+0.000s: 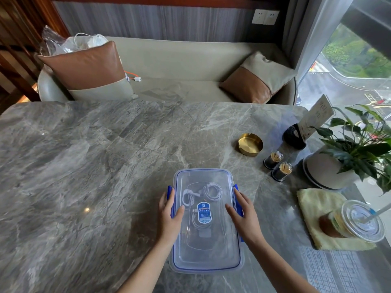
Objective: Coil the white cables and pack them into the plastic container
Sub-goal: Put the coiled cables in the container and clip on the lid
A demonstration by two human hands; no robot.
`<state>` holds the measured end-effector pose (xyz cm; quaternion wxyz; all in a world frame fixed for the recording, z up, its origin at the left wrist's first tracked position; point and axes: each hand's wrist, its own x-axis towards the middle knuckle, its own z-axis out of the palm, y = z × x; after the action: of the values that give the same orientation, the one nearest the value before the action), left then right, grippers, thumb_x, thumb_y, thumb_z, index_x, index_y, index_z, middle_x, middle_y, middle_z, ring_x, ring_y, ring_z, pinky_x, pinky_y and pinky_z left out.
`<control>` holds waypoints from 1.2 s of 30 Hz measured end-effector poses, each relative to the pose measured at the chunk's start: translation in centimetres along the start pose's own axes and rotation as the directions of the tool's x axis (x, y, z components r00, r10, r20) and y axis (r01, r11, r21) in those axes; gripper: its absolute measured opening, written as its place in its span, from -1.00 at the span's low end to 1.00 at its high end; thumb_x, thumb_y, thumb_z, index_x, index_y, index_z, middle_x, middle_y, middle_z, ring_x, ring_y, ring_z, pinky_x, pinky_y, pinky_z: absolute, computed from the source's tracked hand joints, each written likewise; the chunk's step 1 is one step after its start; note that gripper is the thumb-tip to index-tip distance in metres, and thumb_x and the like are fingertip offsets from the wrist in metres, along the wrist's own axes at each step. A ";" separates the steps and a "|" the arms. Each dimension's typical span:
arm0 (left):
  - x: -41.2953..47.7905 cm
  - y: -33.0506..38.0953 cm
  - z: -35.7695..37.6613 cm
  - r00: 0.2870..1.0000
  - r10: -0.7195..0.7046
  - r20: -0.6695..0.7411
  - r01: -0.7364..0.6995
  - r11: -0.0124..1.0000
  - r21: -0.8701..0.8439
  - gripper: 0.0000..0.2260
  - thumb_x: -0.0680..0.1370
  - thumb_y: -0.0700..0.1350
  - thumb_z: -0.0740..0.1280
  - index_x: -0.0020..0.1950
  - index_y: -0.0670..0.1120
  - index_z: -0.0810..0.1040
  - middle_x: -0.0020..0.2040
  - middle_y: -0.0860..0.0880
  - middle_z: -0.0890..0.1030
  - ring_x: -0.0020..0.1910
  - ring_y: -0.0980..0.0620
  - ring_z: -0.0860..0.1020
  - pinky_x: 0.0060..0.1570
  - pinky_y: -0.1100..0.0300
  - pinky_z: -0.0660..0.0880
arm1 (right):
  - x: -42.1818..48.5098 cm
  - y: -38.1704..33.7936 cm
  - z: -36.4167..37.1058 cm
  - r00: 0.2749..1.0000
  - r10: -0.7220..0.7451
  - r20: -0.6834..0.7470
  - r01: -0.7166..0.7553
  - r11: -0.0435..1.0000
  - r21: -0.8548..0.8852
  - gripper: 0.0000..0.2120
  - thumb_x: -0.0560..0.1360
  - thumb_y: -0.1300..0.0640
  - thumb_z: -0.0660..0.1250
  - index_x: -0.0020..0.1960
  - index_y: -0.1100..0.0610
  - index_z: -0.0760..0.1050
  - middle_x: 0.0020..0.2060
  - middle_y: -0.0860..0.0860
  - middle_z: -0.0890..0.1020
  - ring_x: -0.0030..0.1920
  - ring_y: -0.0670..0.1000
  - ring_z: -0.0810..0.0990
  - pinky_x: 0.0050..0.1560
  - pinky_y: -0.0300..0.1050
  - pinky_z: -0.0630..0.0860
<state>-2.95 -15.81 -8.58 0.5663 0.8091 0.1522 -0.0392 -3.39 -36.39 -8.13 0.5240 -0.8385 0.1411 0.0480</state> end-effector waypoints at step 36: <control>0.5 1.1 -2.2 0.931 -0.241 0.273 0.284 0.949 -0.134 -0.41 0.54 -0.28 0.27 0.49 0.09 0.16 0.32 0.08 0.38 0.23 0.06 0.45 0.16 0.13 0.47 | -0.2 -0.6 -0.5 0.993 0.043 0.112 -0.046 0.999 0.028 -0.28 0.38 0.22 0.48 0.44 0.12 0.24 0.34 0.03 0.37 0.35 0.00 0.35 0.39 -0.03 0.29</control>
<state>-2.45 -14.00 -6.91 0.6380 0.7180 0.1885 -0.2047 -3.42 -36.56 -7.38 0.5425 -0.8232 0.1310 0.1042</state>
